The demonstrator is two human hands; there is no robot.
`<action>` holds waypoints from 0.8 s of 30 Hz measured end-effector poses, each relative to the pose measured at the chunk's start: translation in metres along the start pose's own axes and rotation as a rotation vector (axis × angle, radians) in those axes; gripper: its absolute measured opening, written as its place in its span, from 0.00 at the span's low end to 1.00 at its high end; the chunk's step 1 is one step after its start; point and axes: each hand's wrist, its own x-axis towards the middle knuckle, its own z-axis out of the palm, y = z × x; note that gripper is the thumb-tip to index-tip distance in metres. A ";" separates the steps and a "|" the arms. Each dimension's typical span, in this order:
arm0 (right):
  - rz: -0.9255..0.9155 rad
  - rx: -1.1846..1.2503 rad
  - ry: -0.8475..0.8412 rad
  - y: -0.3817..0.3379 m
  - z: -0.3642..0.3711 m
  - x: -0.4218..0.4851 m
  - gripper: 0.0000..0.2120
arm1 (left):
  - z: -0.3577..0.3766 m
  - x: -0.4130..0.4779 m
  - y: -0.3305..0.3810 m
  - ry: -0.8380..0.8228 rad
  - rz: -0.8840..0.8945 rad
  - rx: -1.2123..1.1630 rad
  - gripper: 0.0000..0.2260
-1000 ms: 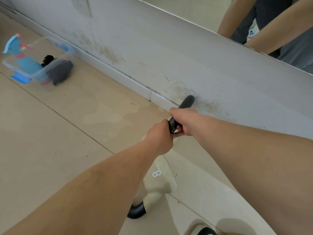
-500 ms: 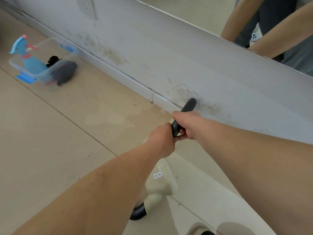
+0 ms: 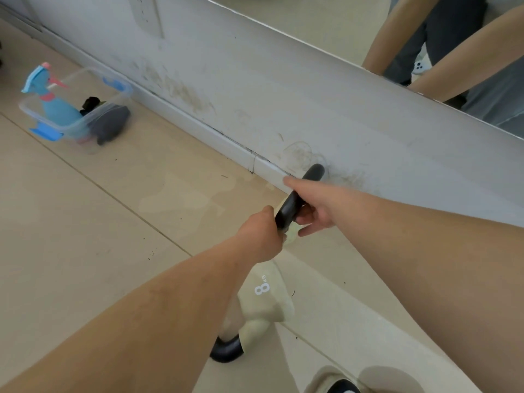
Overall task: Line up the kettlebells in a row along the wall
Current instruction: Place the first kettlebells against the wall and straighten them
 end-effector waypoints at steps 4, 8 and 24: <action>-0.031 -0.273 0.121 0.010 -0.017 -0.013 0.29 | -0.005 -0.016 -0.024 -0.038 -0.089 0.099 0.20; 0.037 -0.892 0.026 0.029 -0.009 -0.040 0.23 | -0.008 -0.040 -0.044 -0.041 -0.134 0.147 0.20; -0.557 -1.170 -0.244 0.085 0.077 -0.079 0.15 | 0.073 -0.101 -0.139 0.009 -0.721 -0.352 0.13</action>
